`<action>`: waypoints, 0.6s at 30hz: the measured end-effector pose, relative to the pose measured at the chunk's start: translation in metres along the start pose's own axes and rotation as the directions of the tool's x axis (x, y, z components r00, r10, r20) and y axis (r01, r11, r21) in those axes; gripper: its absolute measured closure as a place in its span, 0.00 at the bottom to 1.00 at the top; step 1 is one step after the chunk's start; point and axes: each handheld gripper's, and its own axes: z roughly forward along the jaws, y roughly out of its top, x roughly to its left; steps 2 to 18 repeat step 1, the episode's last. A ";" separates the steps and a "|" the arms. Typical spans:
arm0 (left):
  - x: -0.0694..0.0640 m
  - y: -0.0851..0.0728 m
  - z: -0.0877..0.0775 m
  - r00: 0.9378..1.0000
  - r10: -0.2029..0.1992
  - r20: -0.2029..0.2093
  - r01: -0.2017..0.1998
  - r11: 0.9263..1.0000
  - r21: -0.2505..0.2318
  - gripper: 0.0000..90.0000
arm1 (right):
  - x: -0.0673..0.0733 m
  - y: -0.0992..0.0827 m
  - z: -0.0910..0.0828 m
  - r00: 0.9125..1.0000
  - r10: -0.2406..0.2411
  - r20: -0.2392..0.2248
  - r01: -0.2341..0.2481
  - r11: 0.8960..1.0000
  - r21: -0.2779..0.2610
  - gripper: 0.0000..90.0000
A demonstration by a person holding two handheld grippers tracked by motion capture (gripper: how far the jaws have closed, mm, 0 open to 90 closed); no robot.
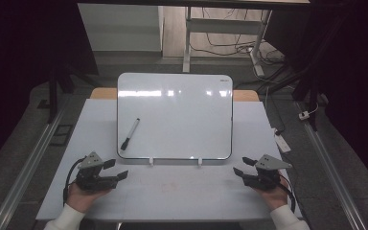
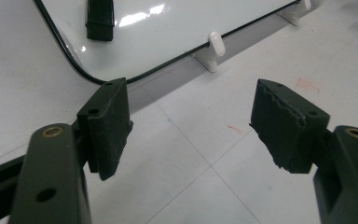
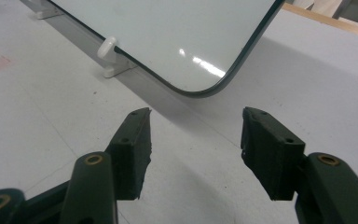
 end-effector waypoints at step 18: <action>-0.001 0.000 0.000 1.000 0.001 -0.004 -0.001 1.000 0.001 0.31 | 0.000 0.000 0.000 1.000 -0.003 0.001 0.003 1.000 0.001 0.46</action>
